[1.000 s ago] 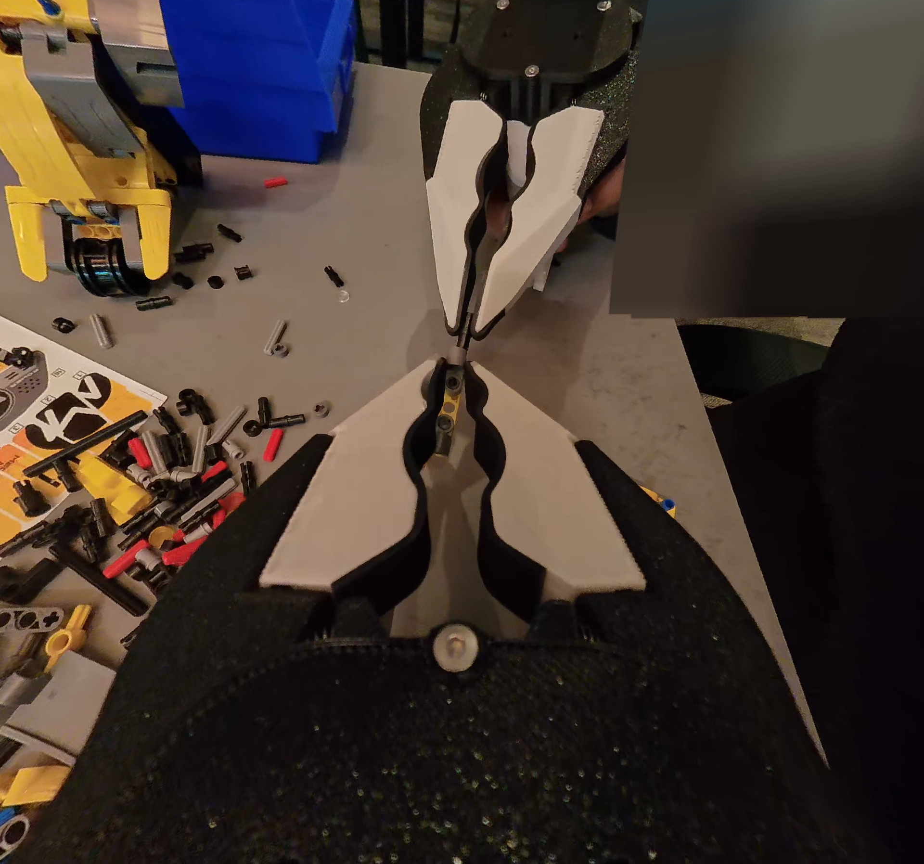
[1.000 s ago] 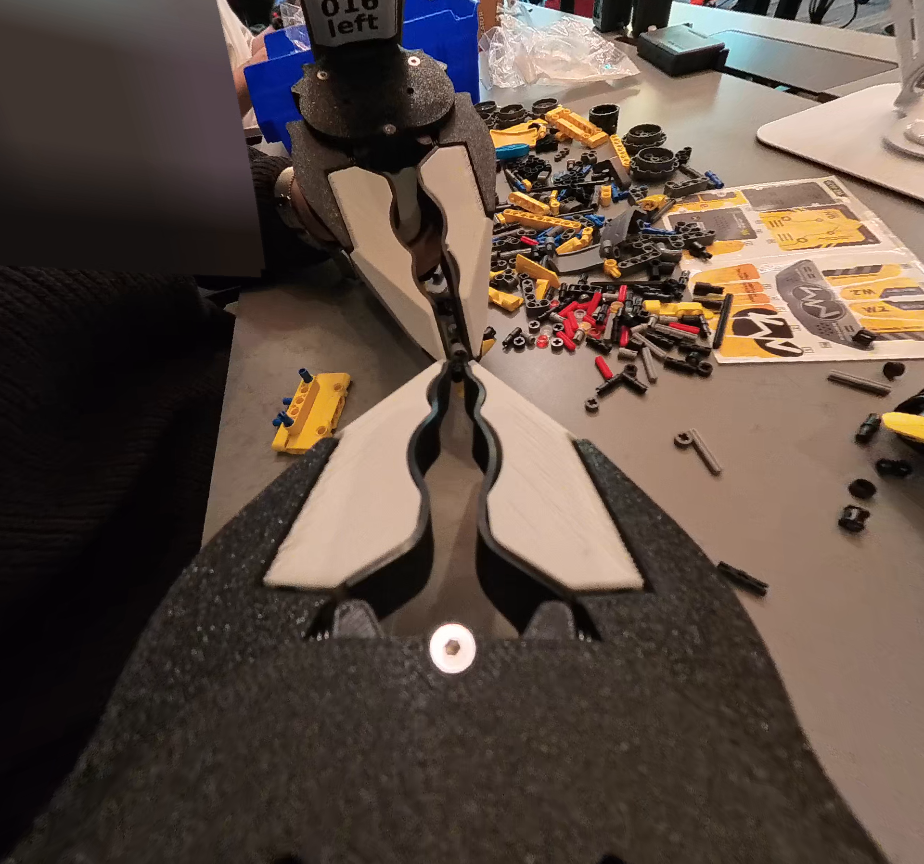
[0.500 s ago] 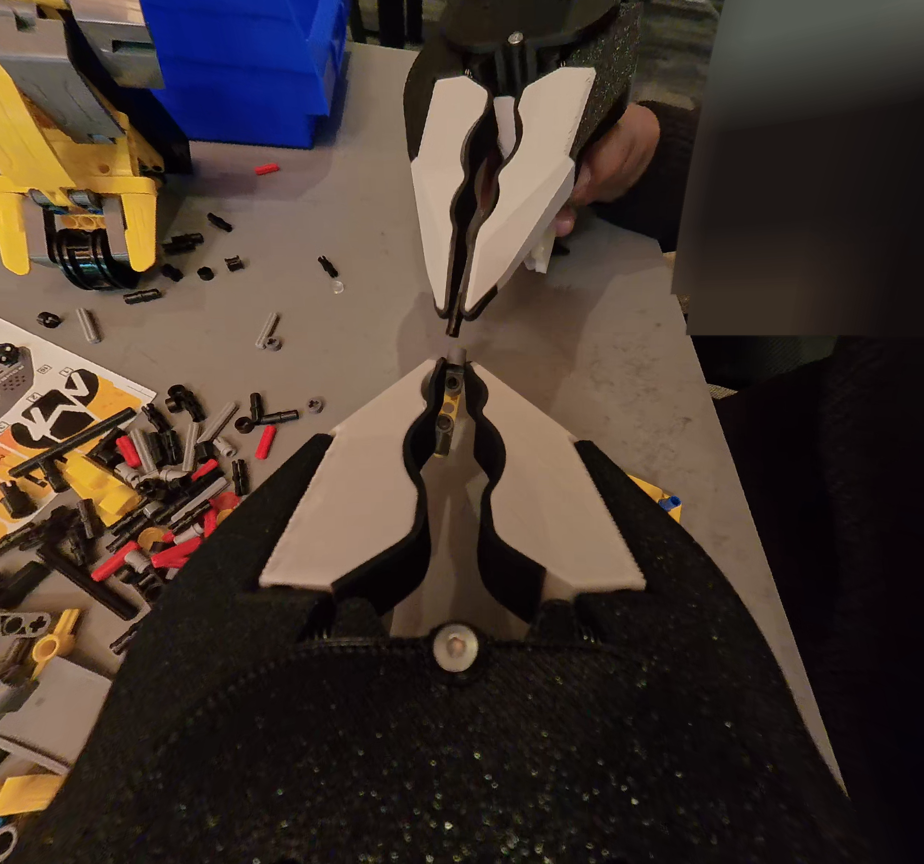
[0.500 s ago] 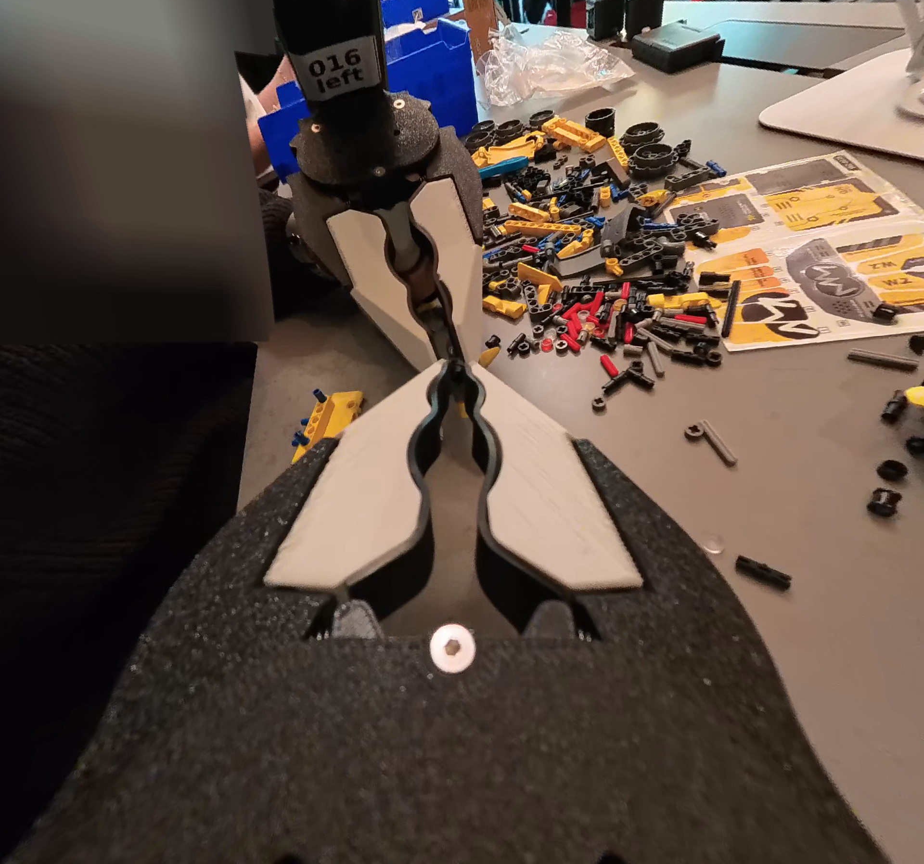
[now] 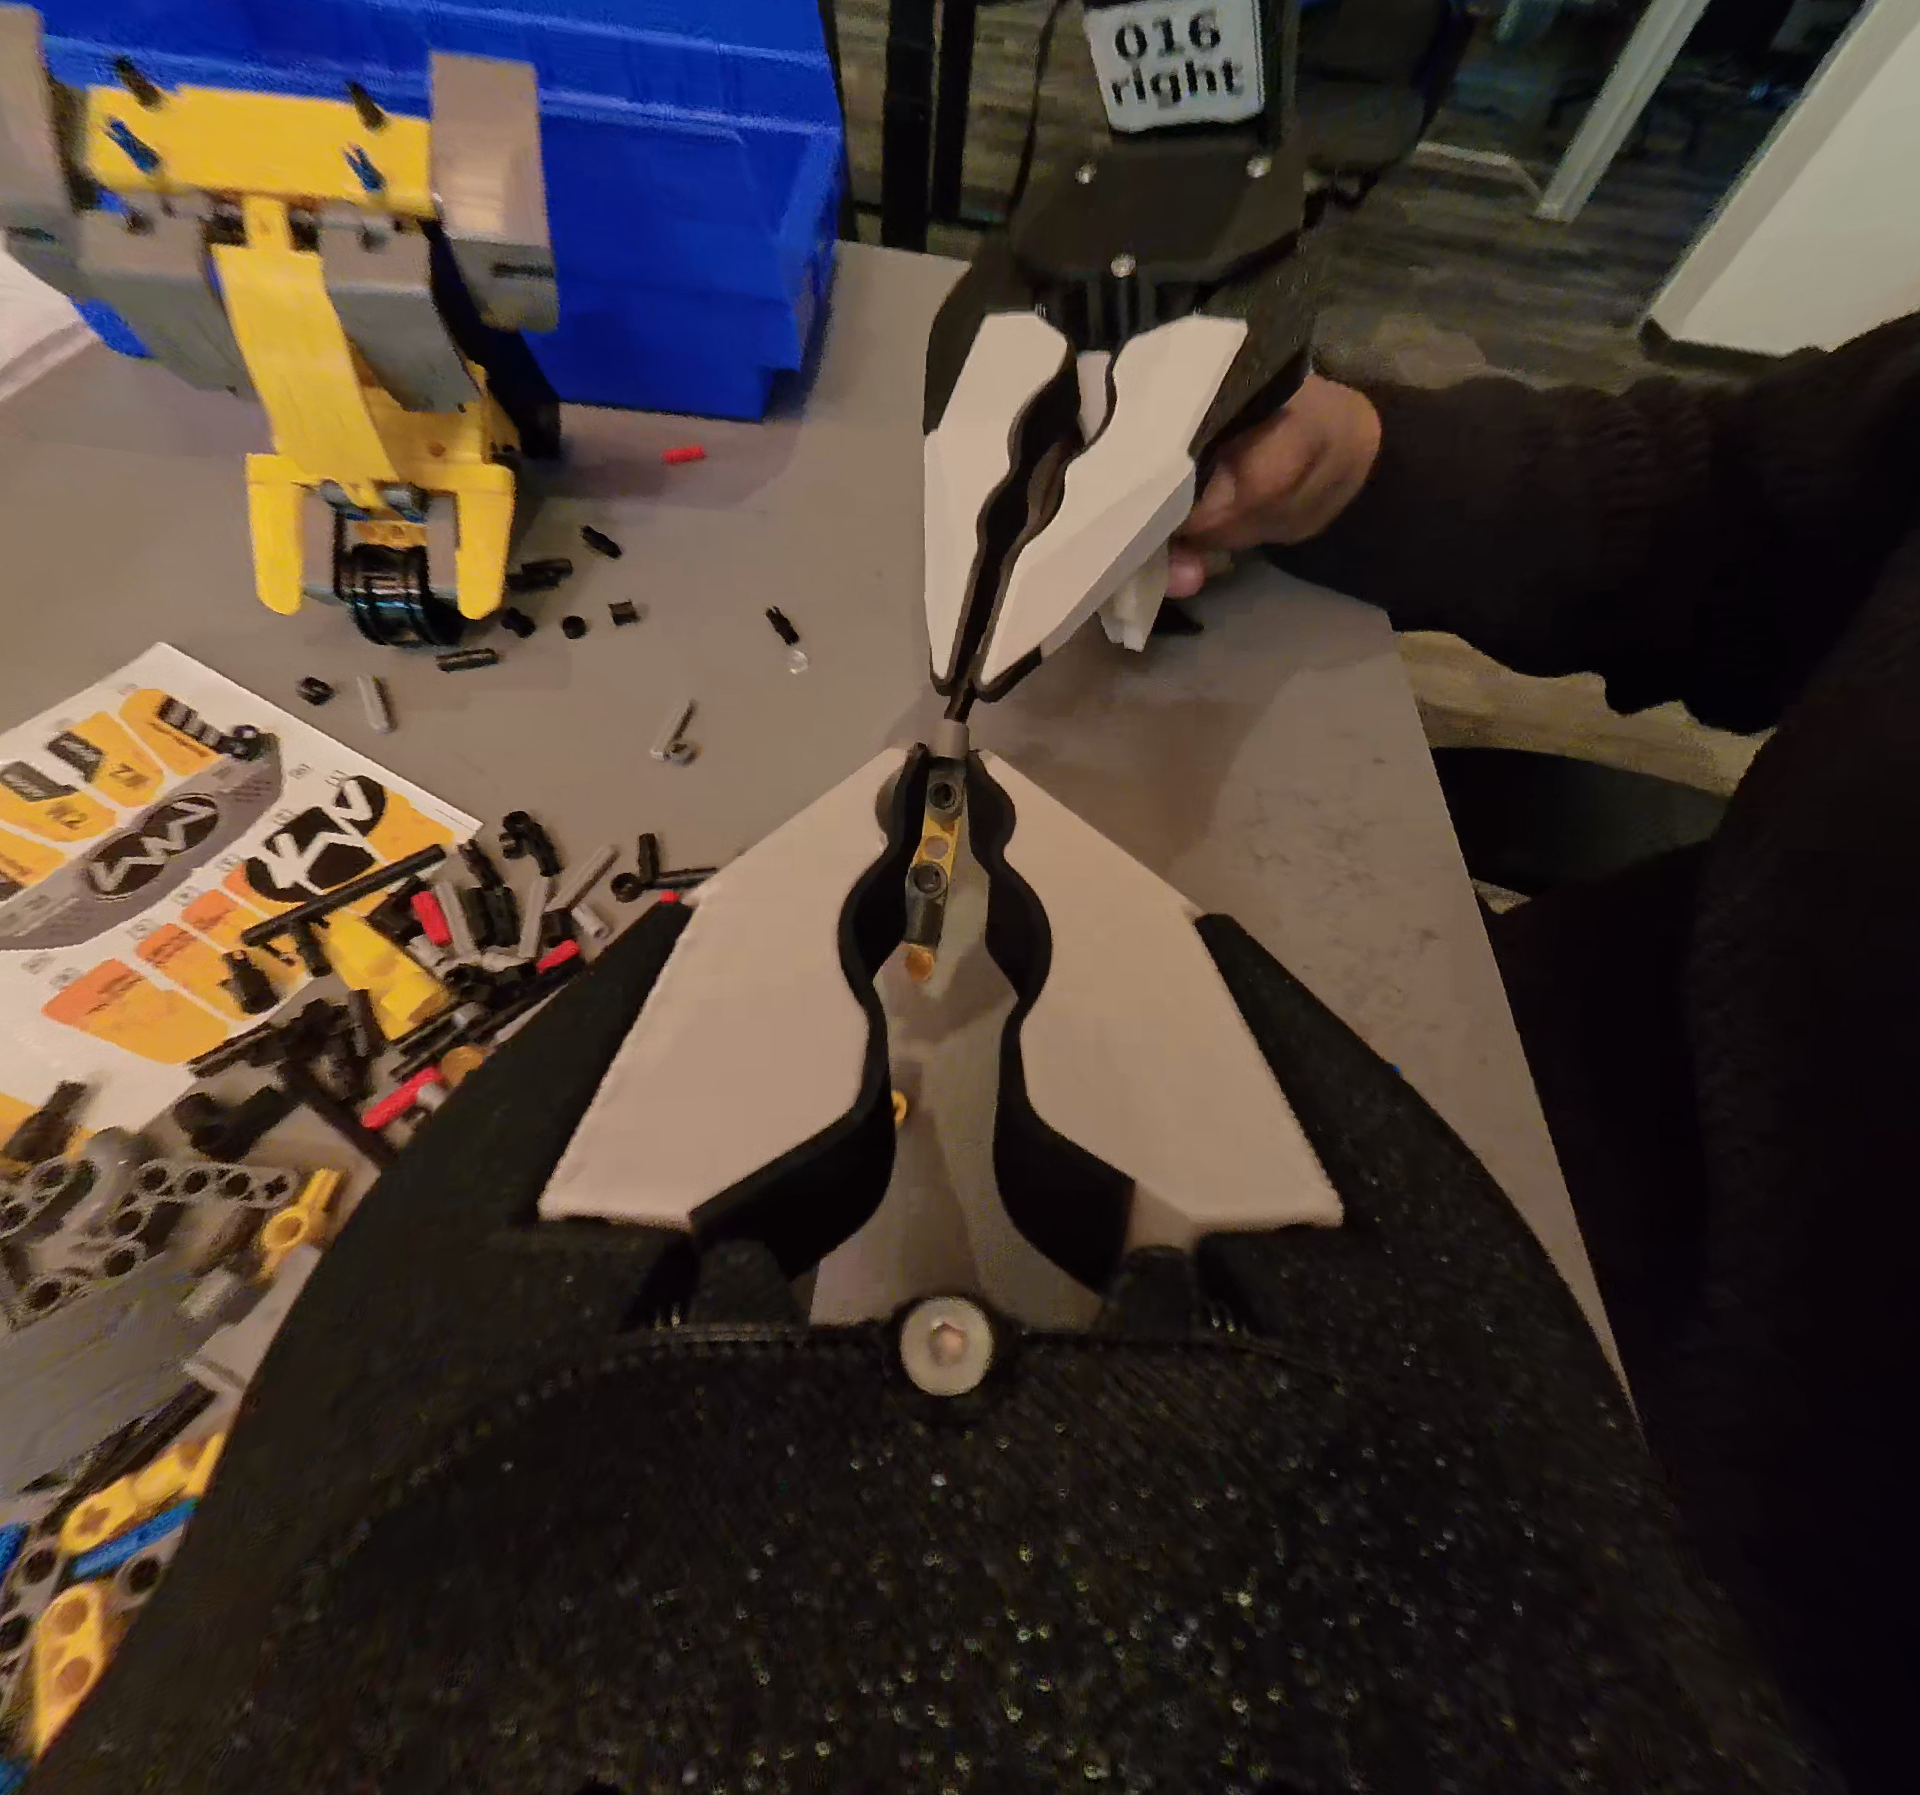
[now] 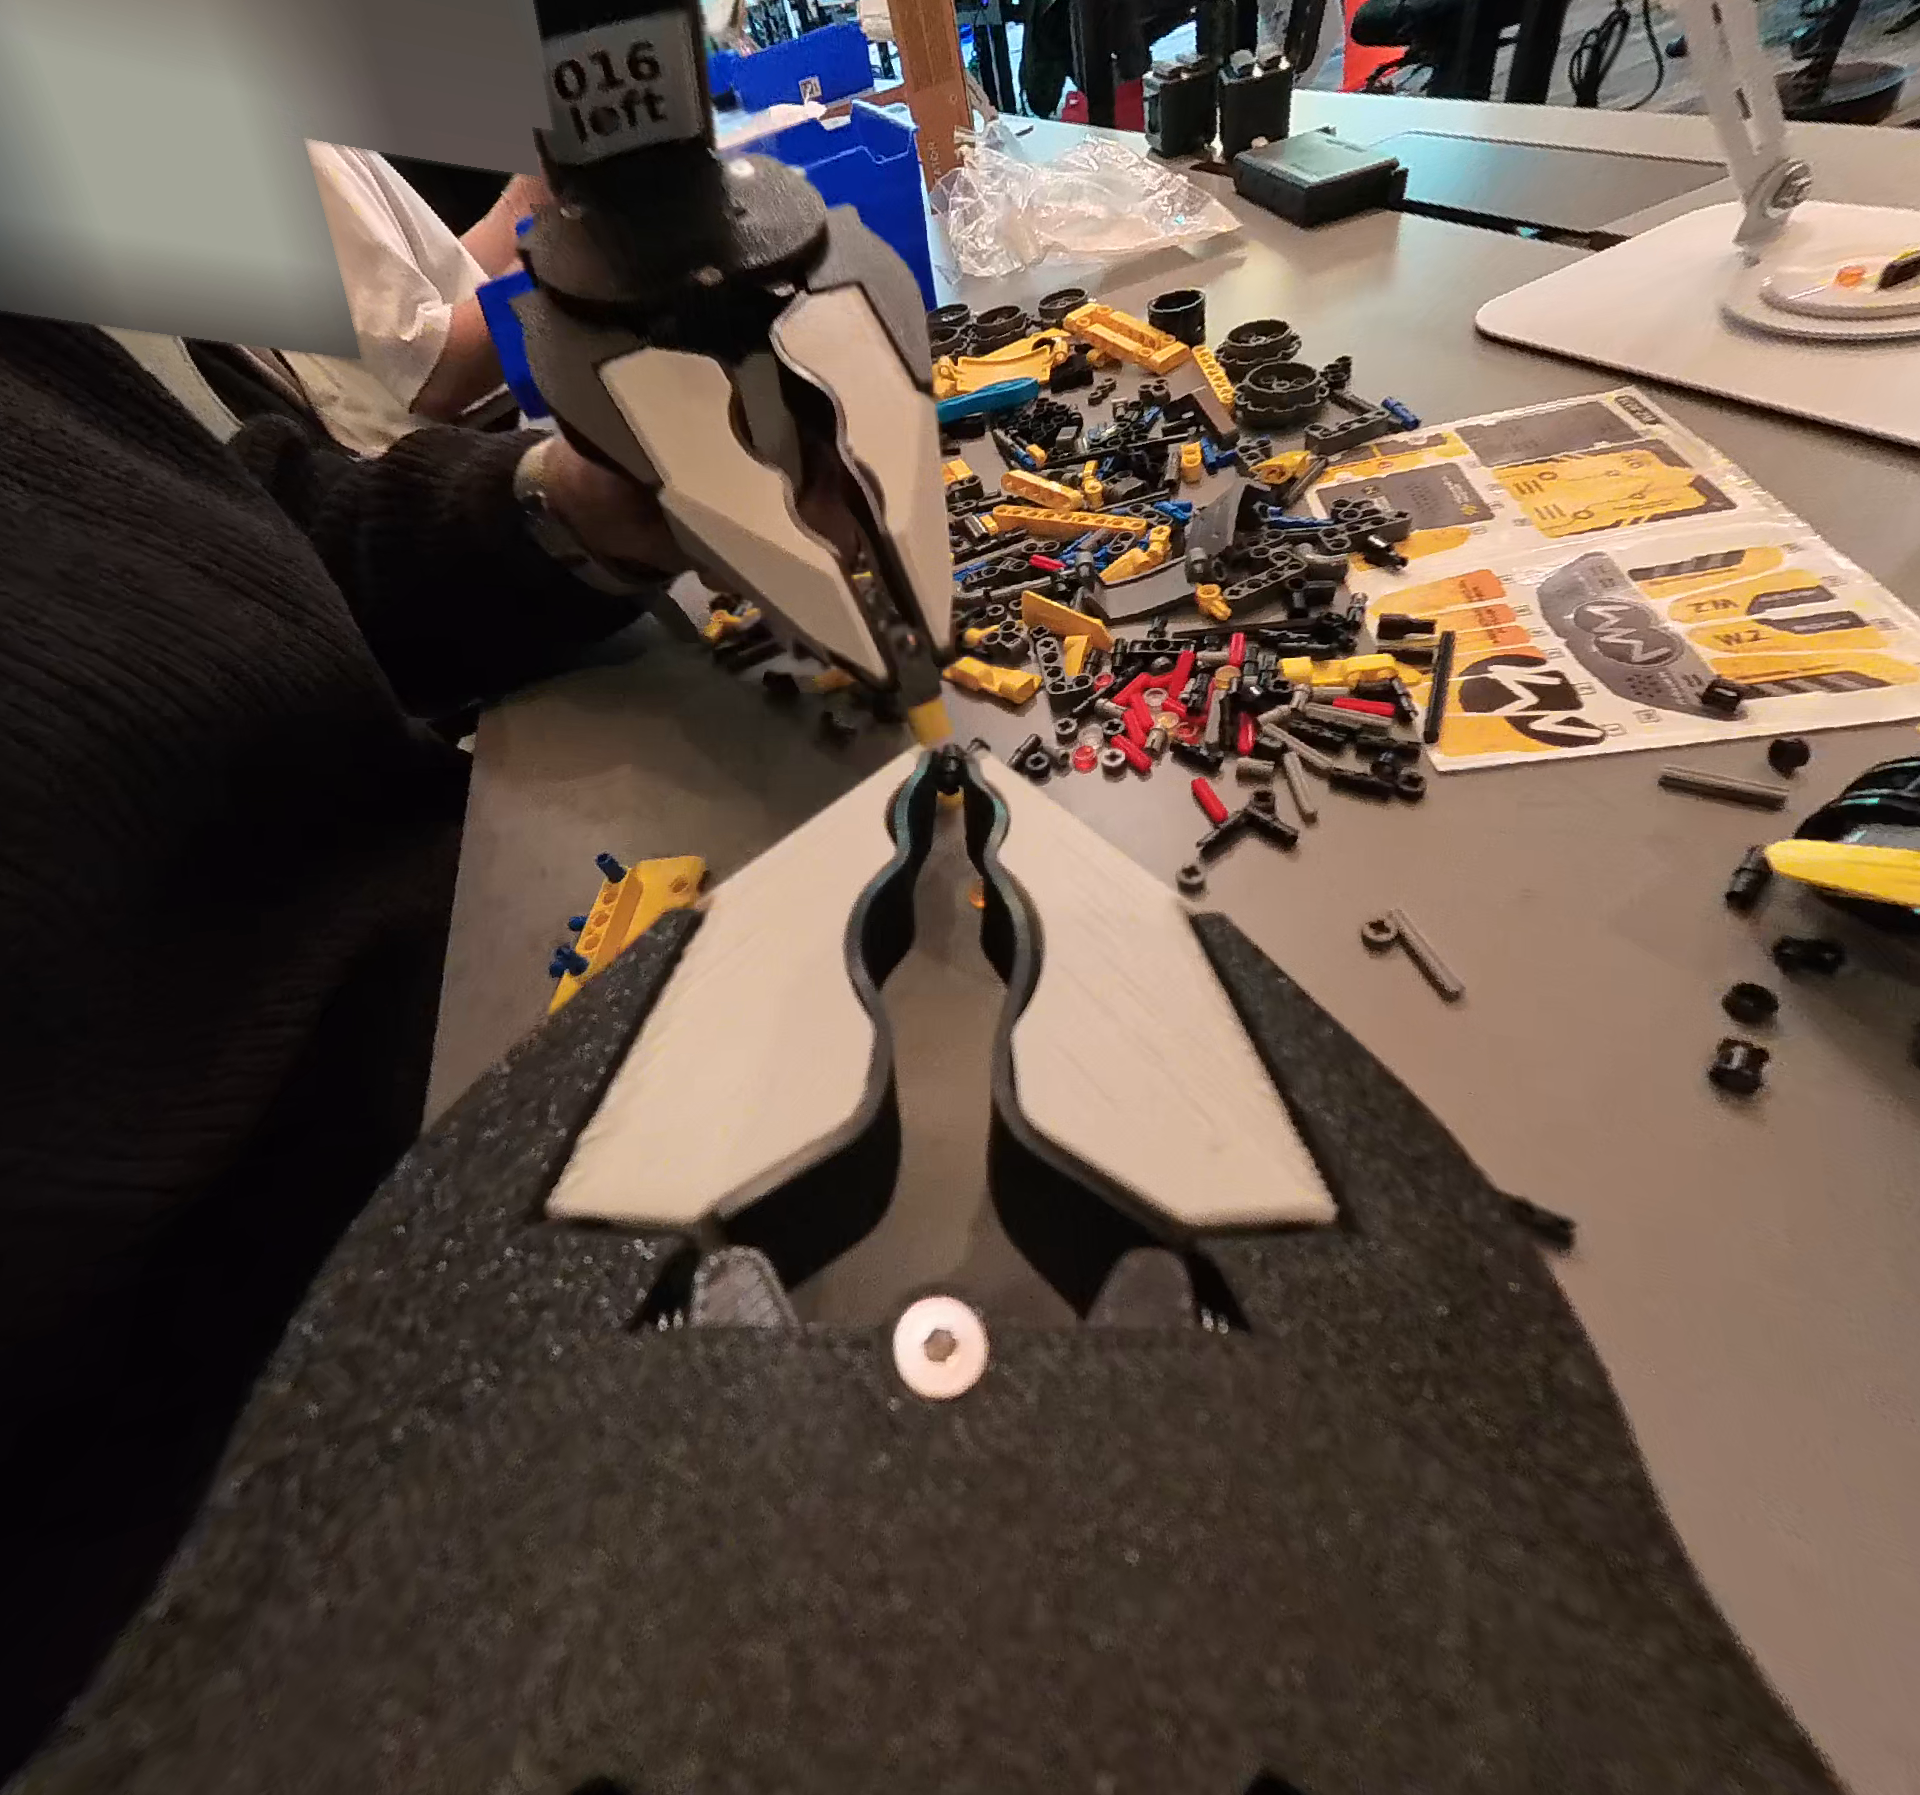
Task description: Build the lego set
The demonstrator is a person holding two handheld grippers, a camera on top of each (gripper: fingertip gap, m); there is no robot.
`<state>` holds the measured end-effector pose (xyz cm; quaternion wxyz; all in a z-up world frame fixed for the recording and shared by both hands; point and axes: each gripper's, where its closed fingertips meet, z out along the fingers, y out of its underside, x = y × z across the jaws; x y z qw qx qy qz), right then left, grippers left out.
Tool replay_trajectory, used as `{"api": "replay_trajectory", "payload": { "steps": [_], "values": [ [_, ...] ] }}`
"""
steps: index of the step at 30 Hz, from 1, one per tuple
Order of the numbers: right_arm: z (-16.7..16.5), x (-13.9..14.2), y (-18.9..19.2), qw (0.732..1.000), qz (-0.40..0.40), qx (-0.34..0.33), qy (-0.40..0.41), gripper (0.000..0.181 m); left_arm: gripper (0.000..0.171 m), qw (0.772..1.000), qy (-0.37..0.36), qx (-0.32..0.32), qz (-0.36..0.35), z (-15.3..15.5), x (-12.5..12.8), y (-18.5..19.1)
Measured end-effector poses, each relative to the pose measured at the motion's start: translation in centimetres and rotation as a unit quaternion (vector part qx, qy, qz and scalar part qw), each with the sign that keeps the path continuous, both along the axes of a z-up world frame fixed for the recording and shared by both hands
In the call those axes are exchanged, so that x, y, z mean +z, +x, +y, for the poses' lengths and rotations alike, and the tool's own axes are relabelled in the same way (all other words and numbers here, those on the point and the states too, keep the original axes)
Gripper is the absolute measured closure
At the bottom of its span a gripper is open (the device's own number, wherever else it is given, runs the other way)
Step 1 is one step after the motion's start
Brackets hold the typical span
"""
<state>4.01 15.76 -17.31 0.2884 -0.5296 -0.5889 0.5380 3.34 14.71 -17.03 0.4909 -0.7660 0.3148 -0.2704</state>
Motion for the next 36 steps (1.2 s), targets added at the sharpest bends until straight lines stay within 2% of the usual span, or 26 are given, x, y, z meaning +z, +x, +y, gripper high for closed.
{"api": "replay_trajectory", "payload": {
  "steps": [4, 10, 17, 25, 29, 36],
  "values": [
    [-0.5, 0.7, -1.1, 1.000, 0.004, 0.000, 0.021, 0.178, 0.167, 1.000, 0.019, 0.022, -0.012, -0.3, 1.5, -1.3],
    [-2.7, 4.7, -4.2, 0.998, 0.039, 0.043, 0.034, 0.178, 0.167, 0.997, 0.047, 0.063, -0.025, -1.1, 3.7, -4.5],
    [-4.2, 8.7, -8.8, 0.992, 0.088, 0.085, 0.038, 0.178, 0.167, 0.993, 0.038, 0.098, -0.047, -1.9, 3.6, -7.5],
    [-2.4, 5.8, -9.5, 0.994, 0.079, 0.069, -0.006, 0.178, 0.167, 0.991, 0.017, 0.117, -0.067, -1.8, 3.4, -8.7],
    [-1.6, 5.8, -9.2, 0.992, 0.088, 0.073, -0.051, 0.178, 0.167, 0.990, 0.012, 0.122, -0.066, -1.5, 3.1, -9.1],
    [-1.4, 4.8, -9.4, 0.995, 0.065, 0.072, -0.016, 0.178, 0.167, 0.988, 0.014, 0.141, -0.067, -1.0, 3.7, -10.1]
  ]
}}
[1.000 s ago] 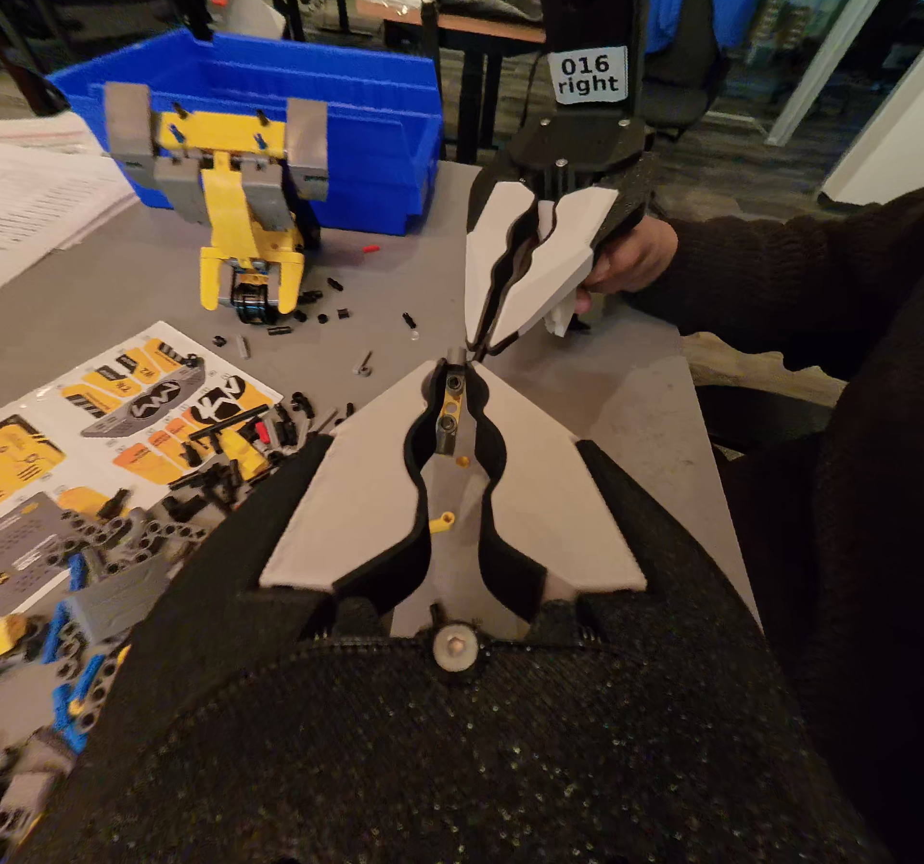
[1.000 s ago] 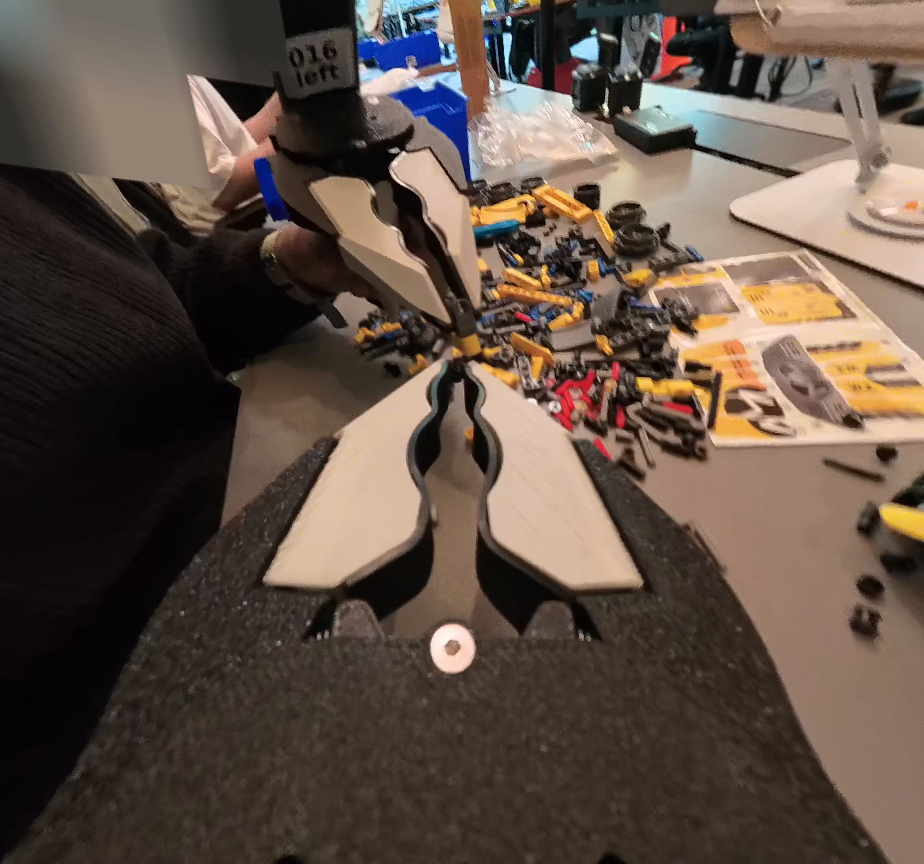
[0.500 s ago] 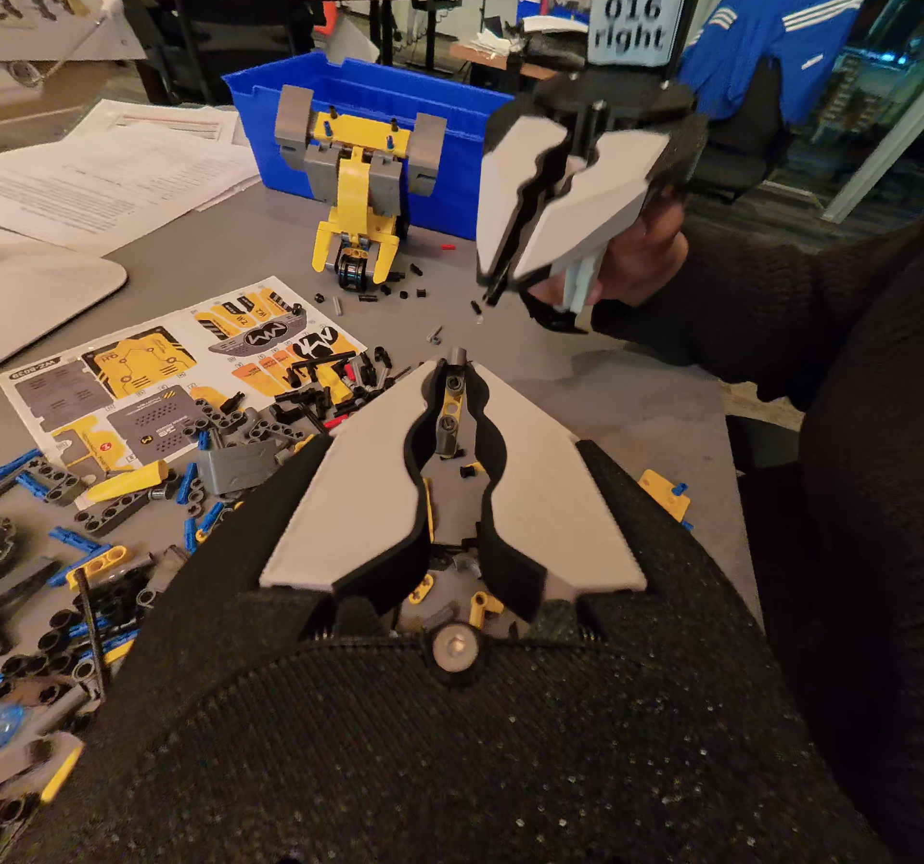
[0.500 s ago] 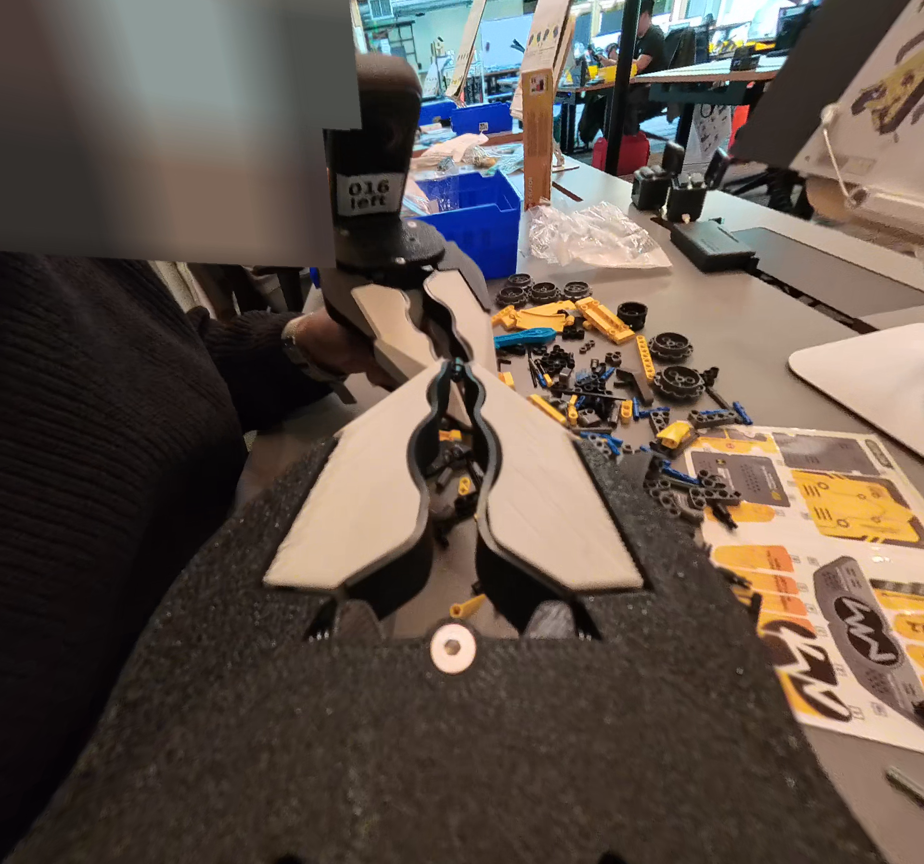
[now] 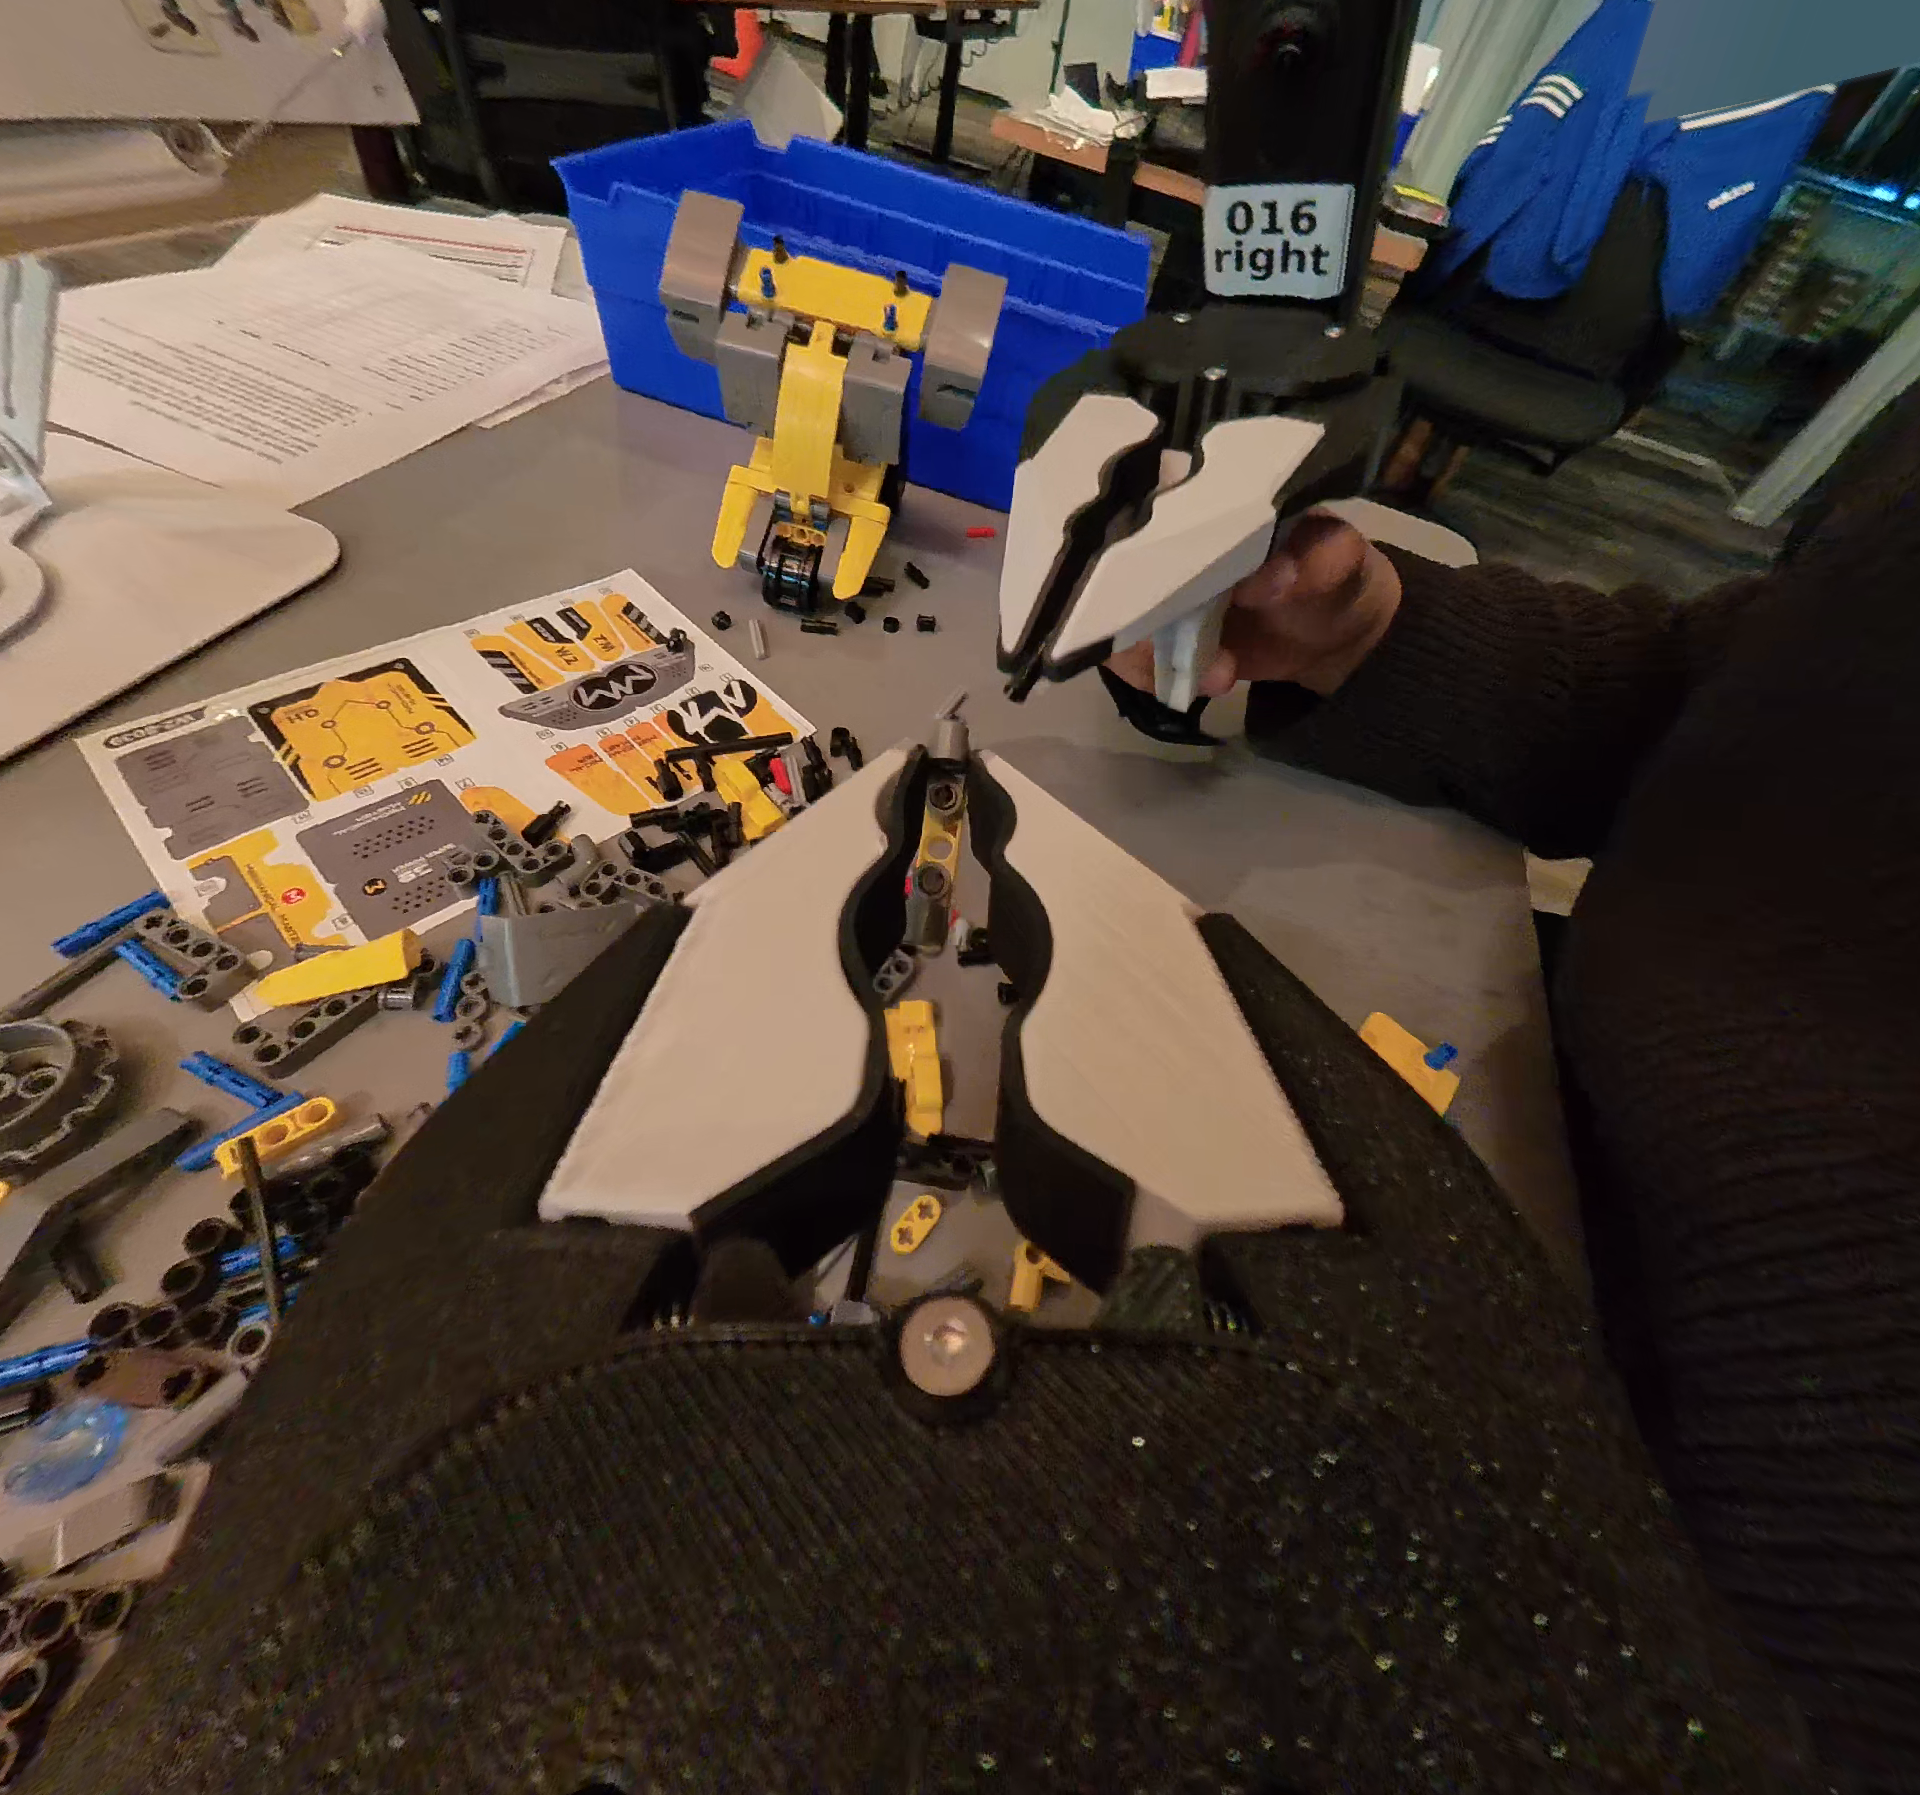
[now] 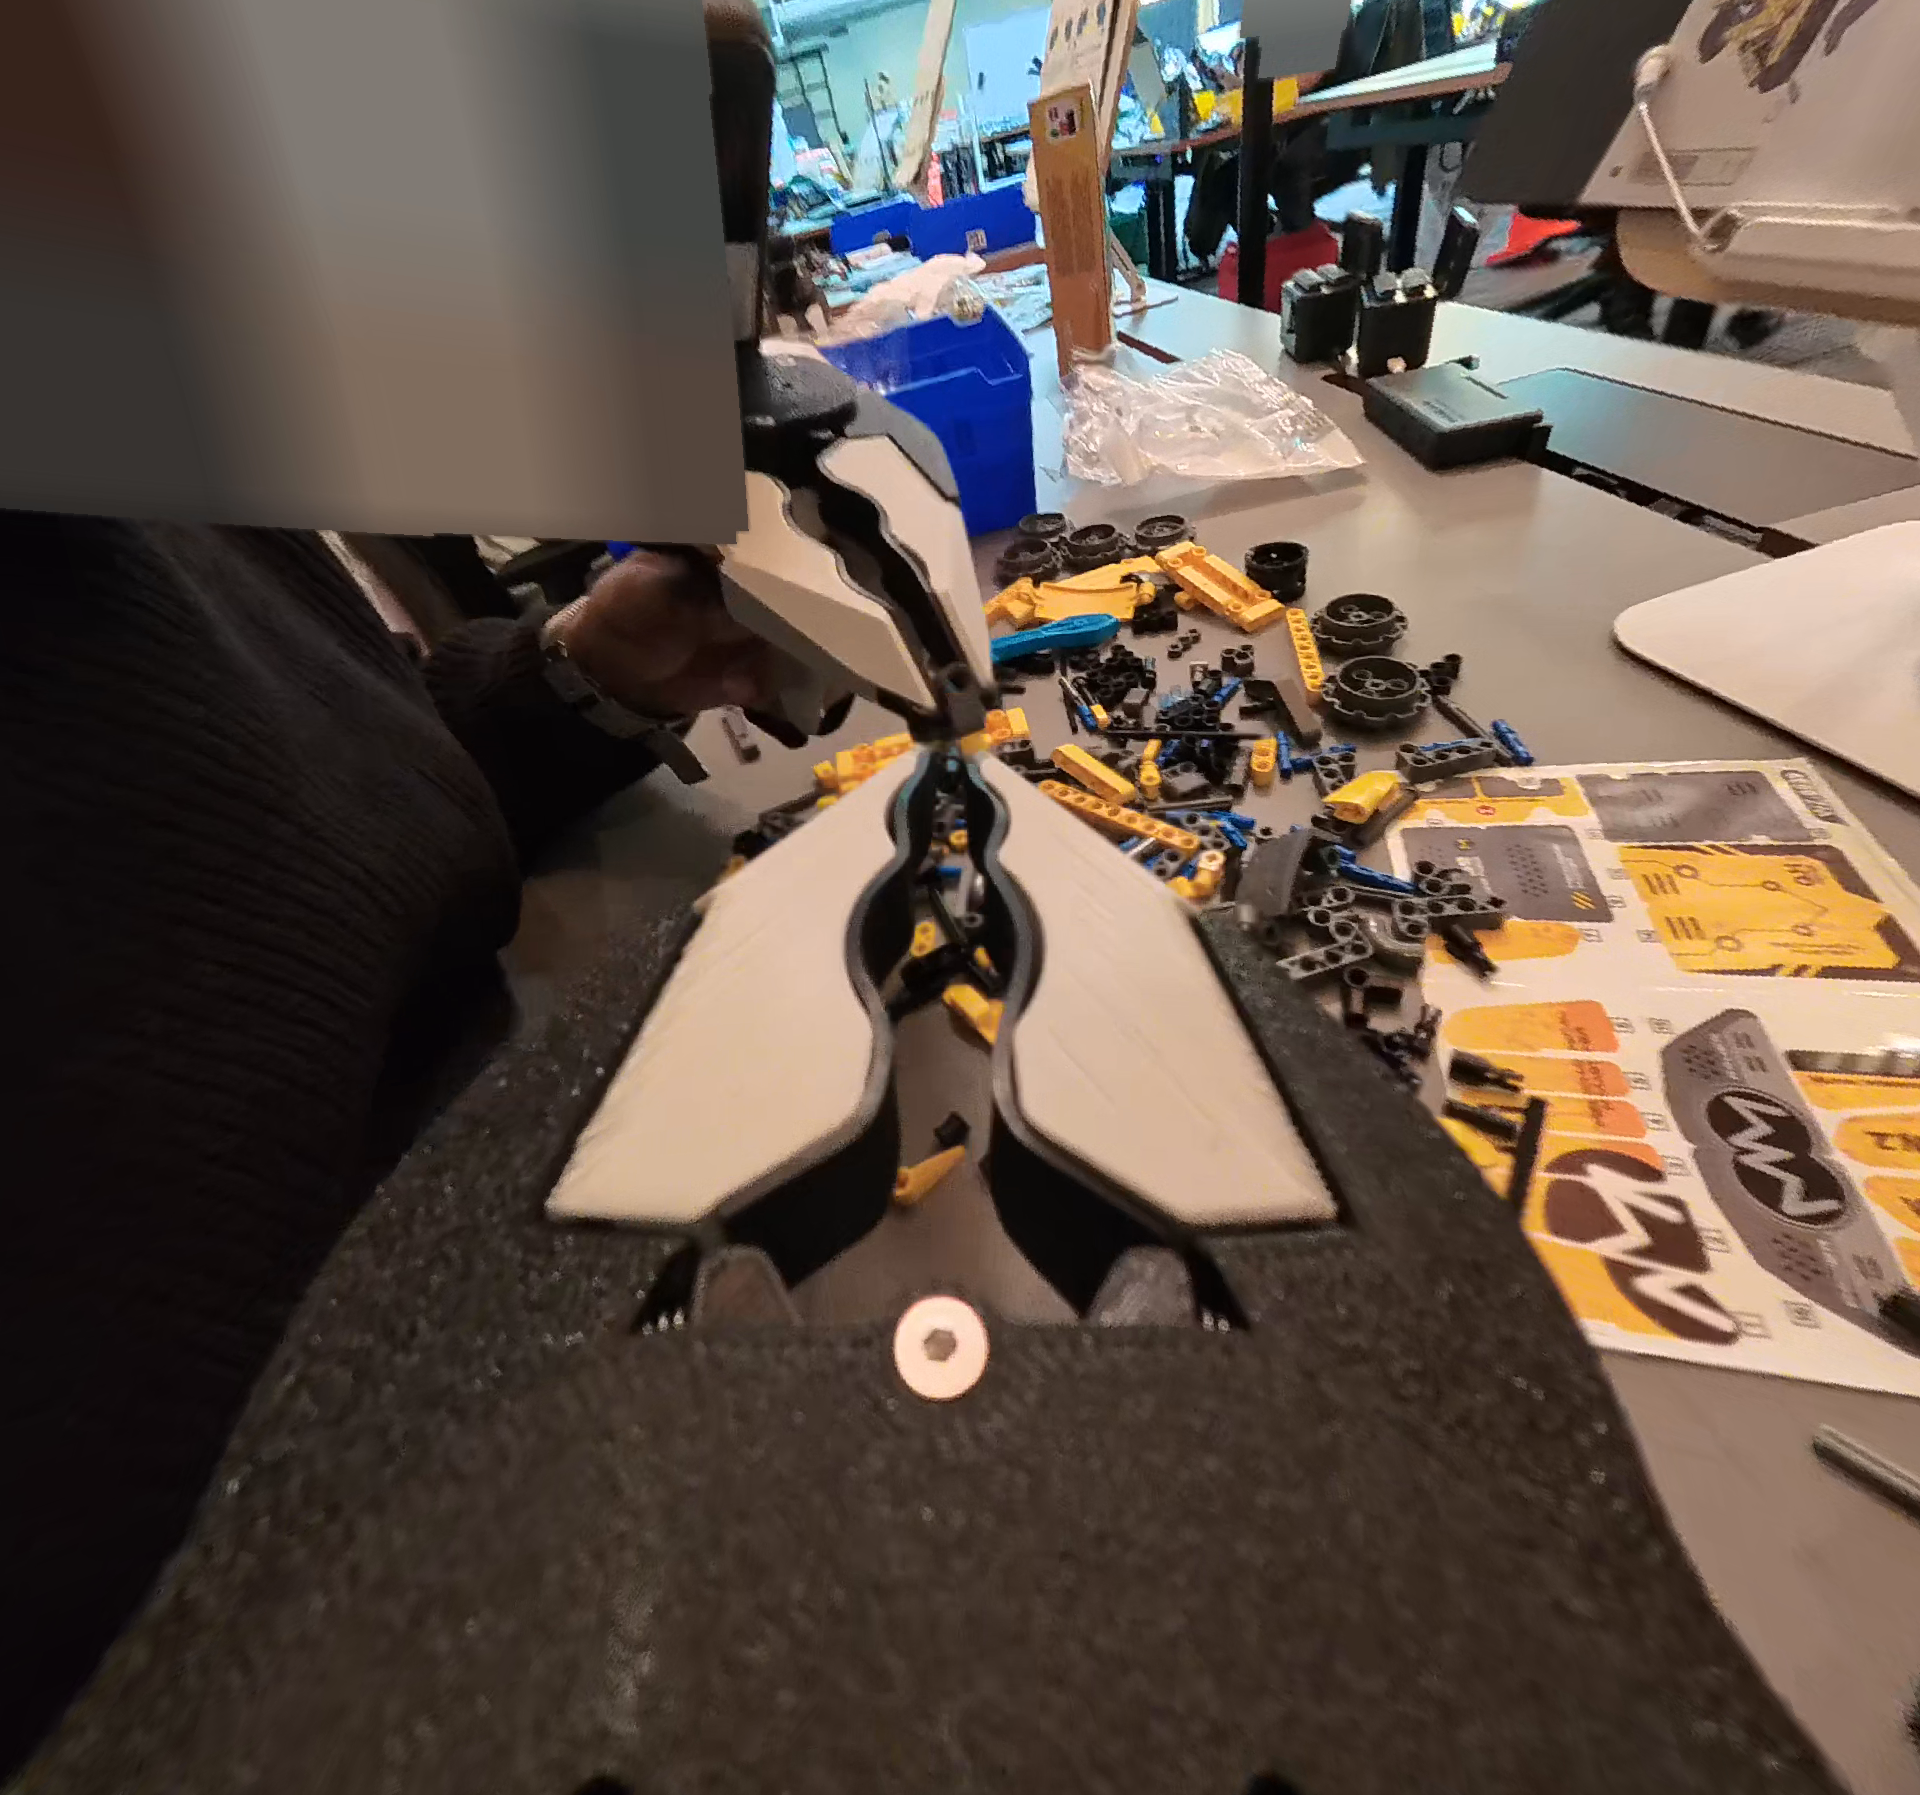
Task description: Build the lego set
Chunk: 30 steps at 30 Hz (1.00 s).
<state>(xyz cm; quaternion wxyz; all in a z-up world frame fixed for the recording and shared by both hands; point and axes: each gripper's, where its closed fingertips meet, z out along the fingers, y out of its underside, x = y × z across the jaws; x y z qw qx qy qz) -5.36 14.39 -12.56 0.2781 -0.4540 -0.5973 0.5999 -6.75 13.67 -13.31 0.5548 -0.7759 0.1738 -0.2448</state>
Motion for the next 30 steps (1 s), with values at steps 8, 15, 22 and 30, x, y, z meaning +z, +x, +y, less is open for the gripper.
{"api": "replay_trajectory", "payload": {
  "steps": [8, 15, 22, 30],
  "values": [
    [-0.3, 2.9, 0.7, 0.999, 0.040, 0.007, -0.008, 0.178, 0.167, 0.998, 0.021, -0.037, -0.041, -0.6, 3.2, 1.7],
    [1.0, 4.4, 1.3, 0.996, 0.086, -0.001, -0.029, 0.178, 0.167, 0.999, 0.032, -0.037, -0.024, -0.9, 3.7, 2.0],
    [-1.0, 5.2, 0.2, 0.994, 0.108, 0.003, -0.001, 0.178, 0.167, 0.999, -0.001, -0.024, -0.037, -2.3, 0.9, 0.4],
    [-5.8, 7.3, -1.6, 0.987, 0.154, 0.040, 0.010, 0.177, 0.167, 0.998, 0.019, -0.001, -0.056, -3.0, 1.9, -1.8]
  ]
}}
